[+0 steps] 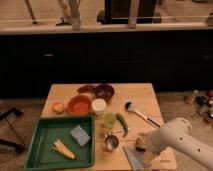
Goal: Wipe purple bowl with eraser
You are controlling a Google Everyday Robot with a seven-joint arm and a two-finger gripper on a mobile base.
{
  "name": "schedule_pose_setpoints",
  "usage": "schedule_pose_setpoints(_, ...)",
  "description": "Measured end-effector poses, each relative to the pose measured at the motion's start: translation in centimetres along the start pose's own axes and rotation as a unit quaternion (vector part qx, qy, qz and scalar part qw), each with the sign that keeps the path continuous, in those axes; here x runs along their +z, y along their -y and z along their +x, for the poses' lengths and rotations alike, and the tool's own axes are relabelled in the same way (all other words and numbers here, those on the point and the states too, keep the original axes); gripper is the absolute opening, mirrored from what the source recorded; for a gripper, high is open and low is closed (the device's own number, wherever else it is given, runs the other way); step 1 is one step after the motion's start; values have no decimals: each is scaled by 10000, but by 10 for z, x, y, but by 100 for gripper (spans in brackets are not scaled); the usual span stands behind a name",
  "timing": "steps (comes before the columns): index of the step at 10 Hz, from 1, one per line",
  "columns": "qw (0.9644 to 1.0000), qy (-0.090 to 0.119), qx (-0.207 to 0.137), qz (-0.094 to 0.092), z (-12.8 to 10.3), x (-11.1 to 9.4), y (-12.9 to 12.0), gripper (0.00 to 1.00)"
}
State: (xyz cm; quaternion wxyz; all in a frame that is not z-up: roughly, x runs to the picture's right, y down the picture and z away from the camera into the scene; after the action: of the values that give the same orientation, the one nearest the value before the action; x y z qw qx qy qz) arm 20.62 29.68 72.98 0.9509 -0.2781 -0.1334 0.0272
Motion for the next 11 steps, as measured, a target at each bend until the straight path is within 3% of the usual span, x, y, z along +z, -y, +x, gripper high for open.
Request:
schedule_pose_setpoints(3,9998,-43,162,114,20,-12,4,80)
schedule_pose_setpoints(7,9992,-60,306,236,30,-3,14,80)
schedule_pose_setpoints(11,9991,-74,377,190,36,12,27,80)
